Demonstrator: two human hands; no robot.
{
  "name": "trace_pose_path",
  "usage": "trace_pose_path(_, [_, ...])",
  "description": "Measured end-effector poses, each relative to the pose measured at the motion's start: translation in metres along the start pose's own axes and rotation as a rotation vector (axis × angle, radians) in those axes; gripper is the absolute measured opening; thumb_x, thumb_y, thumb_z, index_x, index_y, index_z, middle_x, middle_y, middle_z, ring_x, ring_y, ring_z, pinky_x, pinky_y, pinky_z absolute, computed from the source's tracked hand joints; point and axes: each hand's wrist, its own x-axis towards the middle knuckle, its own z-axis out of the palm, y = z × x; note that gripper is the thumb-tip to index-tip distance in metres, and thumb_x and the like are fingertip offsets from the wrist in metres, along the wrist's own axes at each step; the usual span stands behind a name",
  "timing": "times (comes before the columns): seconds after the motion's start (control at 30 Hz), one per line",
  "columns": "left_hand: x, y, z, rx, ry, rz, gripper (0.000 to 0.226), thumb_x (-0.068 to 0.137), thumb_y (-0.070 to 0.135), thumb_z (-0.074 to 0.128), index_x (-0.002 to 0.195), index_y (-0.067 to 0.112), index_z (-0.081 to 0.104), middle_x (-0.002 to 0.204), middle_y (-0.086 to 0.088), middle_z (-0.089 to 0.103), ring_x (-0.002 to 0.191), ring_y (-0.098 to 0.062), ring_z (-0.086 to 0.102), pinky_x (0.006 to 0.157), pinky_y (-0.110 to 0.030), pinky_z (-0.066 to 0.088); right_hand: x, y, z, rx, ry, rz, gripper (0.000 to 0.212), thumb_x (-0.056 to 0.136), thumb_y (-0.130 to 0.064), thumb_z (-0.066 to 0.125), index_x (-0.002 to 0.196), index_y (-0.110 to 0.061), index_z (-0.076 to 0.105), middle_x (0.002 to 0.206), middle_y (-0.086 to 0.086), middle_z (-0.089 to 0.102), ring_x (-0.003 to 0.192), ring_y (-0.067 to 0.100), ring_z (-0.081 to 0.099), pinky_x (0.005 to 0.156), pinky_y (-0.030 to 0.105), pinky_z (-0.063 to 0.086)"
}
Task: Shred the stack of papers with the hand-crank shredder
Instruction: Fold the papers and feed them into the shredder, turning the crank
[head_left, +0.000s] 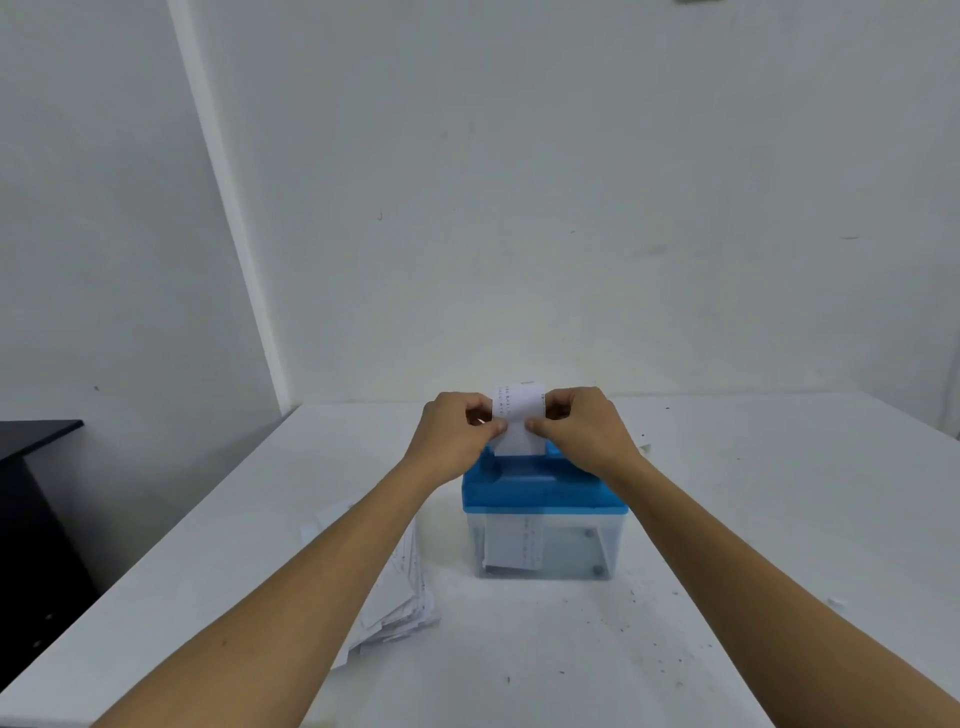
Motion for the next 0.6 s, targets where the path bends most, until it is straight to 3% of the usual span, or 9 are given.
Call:
trace_pose_path(0.13, [-0.003, -0.005, 0.001, 0.02, -0.015, -0.018, 0.02, 0.093, 0.014, 0.07, 0.113, 0.013, 0.071, 0.113, -0.001, 0.07, 0.097, -0.018, 0.066, 0.072, -0.01, 0.048, -0.001, 0.002, 0.002, -0.039, -0.025, 0.003, 0.023, 0.089, -0.018, 0.073, 0.112, -0.013, 0.071, 0.097, -0.005, 0.068, 0.08, 0.01, 0.062, 0.064, 0.012, 0.044])
trace_pose_path(0.27, [-0.004, -0.007, 0.001, -0.054, -0.061, -0.063, 0.024, 0.094, 0.022, 0.07, 0.118, 0.018, 0.068, 0.107, 0.007, 0.067, 0.089, -0.006, 0.063, 0.07, -0.011, 0.047, -0.001, 0.004, 0.002, -0.025, -0.004, -0.009, 0.02, 0.087, -0.019, 0.075, 0.106, -0.012, 0.074, 0.095, -0.001, 0.072, 0.084, 0.015, 0.067, 0.067, 0.015, 0.047])
trace_pose_path(0.4, [-0.007, -0.008, 0.006, -0.101, -0.086, -0.1, 0.026, 0.097, 0.025, 0.067, 0.122, 0.017, 0.067, 0.114, 0.004, 0.068, 0.101, -0.014, 0.063, 0.078, -0.018, 0.051, -0.004, 0.002, 0.003, -0.096, -0.03, -0.042, 0.025, 0.088, -0.019, 0.074, 0.111, -0.011, 0.072, 0.103, 0.004, 0.073, 0.092, 0.02, 0.067, 0.076, 0.02, 0.048])
trace_pose_path(0.5, [-0.009, -0.009, 0.01, -0.103, -0.069, -0.091, 0.028, 0.098, 0.023, 0.064, 0.125, 0.016, 0.066, 0.122, 0.002, 0.068, 0.107, -0.017, 0.062, 0.087, -0.023, 0.051, -0.006, 0.003, -0.003, -0.101, -0.008, -0.044, 0.023, 0.091, -0.025, 0.071, 0.112, -0.016, 0.071, 0.102, -0.002, 0.071, 0.087, 0.009, 0.064, 0.071, 0.012, 0.044])
trace_pose_path(0.6, [-0.01, -0.01, 0.013, -0.126, -0.059, -0.078, 0.03, 0.099, 0.022, 0.063, 0.129, 0.016, 0.064, 0.128, 0.002, 0.066, 0.113, -0.016, 0.061, 0.094, -0.024, 0.048, -0.013, 0.014, -0.021, 0.009, 0.143, -0.021, 0.015, 0.097, -0.034, 0.061, 0.108, -0.026, 0.068, 0.097, -0.012, 0.068, 0.086, -0.001, 0.061, 0.067, 0.009, 0.04])
